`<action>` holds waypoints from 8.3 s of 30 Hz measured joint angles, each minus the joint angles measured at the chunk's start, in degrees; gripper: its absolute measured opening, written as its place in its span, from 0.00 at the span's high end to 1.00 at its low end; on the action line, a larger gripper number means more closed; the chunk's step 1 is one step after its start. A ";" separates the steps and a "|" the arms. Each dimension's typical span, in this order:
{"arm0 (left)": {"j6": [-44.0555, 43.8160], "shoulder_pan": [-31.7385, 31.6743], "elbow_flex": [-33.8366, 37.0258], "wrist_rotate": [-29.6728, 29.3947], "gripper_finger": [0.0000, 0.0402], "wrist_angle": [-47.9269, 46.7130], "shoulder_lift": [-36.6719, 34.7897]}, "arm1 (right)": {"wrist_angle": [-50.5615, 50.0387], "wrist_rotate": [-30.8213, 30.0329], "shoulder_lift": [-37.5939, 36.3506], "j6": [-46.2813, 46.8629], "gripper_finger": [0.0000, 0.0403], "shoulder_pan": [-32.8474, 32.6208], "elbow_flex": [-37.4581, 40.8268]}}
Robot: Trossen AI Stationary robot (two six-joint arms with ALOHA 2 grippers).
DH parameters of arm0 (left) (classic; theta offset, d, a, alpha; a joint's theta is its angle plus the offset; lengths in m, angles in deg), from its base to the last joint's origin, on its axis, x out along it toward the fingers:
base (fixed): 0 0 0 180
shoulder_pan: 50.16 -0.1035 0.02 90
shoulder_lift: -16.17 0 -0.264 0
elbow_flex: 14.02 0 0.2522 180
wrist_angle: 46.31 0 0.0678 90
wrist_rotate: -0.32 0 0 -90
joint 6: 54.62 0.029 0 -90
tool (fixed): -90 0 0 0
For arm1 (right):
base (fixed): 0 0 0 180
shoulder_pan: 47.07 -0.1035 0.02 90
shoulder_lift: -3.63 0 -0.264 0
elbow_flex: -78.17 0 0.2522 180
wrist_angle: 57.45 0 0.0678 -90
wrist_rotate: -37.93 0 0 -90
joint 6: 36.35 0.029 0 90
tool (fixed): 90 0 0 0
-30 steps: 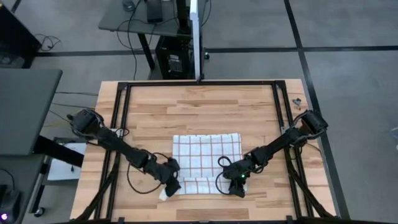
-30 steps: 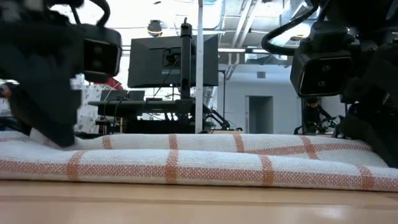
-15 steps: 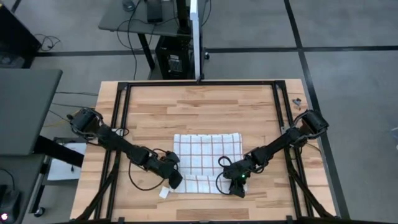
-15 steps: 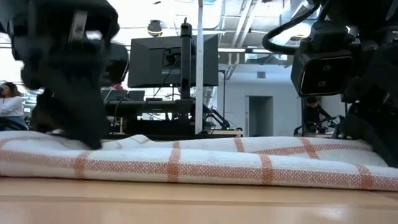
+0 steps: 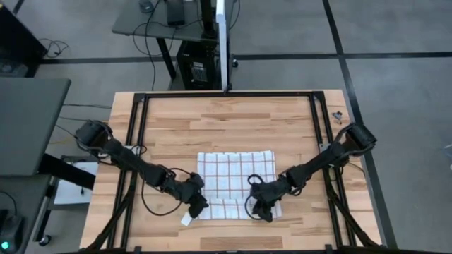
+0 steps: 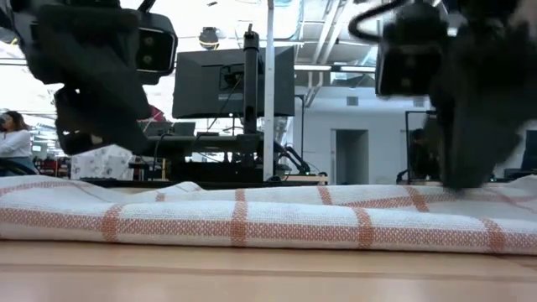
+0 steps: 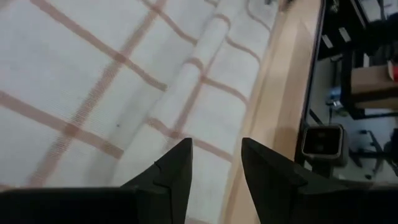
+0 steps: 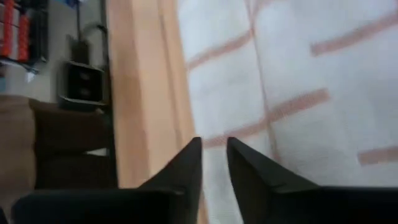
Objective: Roll towel
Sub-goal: Roll the white towel
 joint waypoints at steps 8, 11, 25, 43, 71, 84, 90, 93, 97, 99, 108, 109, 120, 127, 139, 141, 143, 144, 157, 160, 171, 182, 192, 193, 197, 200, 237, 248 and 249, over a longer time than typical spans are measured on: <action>-2.70 2.38 0.00 -0.17 0.70 0.33 6.01 | 1.93 -1.55 1.76 4.87 0.99 -1.47 2.13; -3.45 3.24 -0.11 -0.48 0.70 0.78 7.75 | 5.36 -3.38 1.49 7.49 1.00 -2.91 4.48; -4.99 6.13 -0.26 -2.46 0.70 -4.10 8.74 | 11.76 -8.82 1.45 15.22 1.00 -11.03 8.00; 1.72 1.34 0.26 -0.85 0.70 -0.48 0.44 | 15.98 -10.20 0.77 16.34 1.00 -14.51 6.58; 23.67 -18.80 -0.24 8.18 0.70 -5.68 7.21 | -17.37 -25.02 -3.60 19.88 1.00 -18.61 -2.86; 22.37 -19.10 -0.24 7.04 0.70 -10.52 7.26 | -23.58 -25.30 -2.58 34.20 1.00 -27.26 -2.91; 21.49 -19.10 -0.07 6.62 0.70 -9.56 7.36 | -23.46 -25.69 -2.48 38.08 1.00 -29.90 -2.93; 21.48 -19.18 0.01 6.38 0.70 -8.02 7.50 | -22.88 -25.41 -2.48 36.62 1.00 -28.75 -2.93; 21.49 -19.28 0.04 6.73 0.70 -7.41 7.51 | -21.52 -25.23 -2.48 32.48 1.00 -26.50 -2.93; 21.51 -19.28 0.04 7.43 0.70 -7.40 7.50 | -20.85 -25.23 -2.48 30.31 1.00 -25.38 -2.93; 24.59 -19.23 0.05 10.73 0.70 -12.19 0.04 | -19.33 -24.78 -5.74 22.76 1.00 -22.29 -3.43; 25.02 -19.24 -0.64 10.47 0.70 -14.81 -1.68 | -19.76 -24.77 -6.92 21.52 1.00 -21.92 -3.72; 31.27 -20.08 -6.43 9.76 0.70 -21.95 -1.88 | -45.32 -24.75 -14.79 17.79 1.00 -9.99 -4.22; 29.27 -20.13 -6.43 9.77 0.70 -21.93 5.23 | -41.25 -17.48 -10.05 12.15 1.00 -2.37 -1.95; 28.18 -20.02 -6.56 9.03 0.70 -21.55 5.90 | -34.53 -15.44 -8.91 21.58 1.00 -0.45 1.56; 28.42 -20.02 -6.56 9.02 0.70 -21.55 5.90 | -34.56 -15.25 -8.91 22.85 1.00 -0.35 1.60; 27.81 -19.98 -6.56 9.02 0.70 -21.60 5.90 | -34.73 -15.05 -8.89 23.42 1.00 -0.35 1.60; 26.97 -19.67 -6.56 8.97 0.70 -21.58 5.90 | -34.80 -14.74 -8.87 23.54 1.00 -0.34 1.62; 24.94 -17.48 -6.76 7.64 0.70 -22.16 5.40 | -35.67 -11.75 -10.10 6.52 1.00 7.98 1.71; 25.64 -18.26 -8.67 7.47 0.70 -25.67 3.53 | -38.23 -11.75 -13.74 1.78 1.00 9.33 0.46; 33.93 -18.09 -17.98 6.24 0.70 -26.62 -7.80 | -32.78 -11.20 -31.64 -5.45 1.00 4.63 -5.88; 47.69 -11.50 -35.71 6.42 0.56 -42.07 -7.77 | -28.76 -11.25 -34.57 -3.75 0.71 -1.91 -13.36; 38.31 9.96 -44.37 -19.88 0.55 -54.69 2.41 | -33.93 -33.90 -19.18 -1.32 0.50 -22.79 -19.89; 36.62 10.83 -44.35 -20.04 0.55 -54.88 4.05 | -34.64 -36.22 -17.53 -1.21 0.50 -24.20 -19.91; 29.58 12.49 -44.26 -19.94 0.55 -54.23 9.66 | -35.36 -40.38 -10.62 -0.06 0.50 -28.63 -19.96; 27.15 12.95 -44.28 -19.18 0.55 -52.75 13.42 | -35.32 -40.42 -5.45 -0.01 0.50 -30.24 -19.98; 20.44 11.61 -44.48 -22.13 0.55 -48.44 32.95 | -42.01 -40.29 7.42 -1.87 0.50 -28.78 -19.98; 23.63 11.48 -44.37 -22.54 0.55 -47.72 33.06 | -42.72 -39.99 12.45 -1.26 0.50 -26.80 -20.28; 23.71 11.48 -44.37 -22.55 0.55 -47.73 33.06 | -43.70 -40.05 12.56 0.00 0.50 -26.87 -20.37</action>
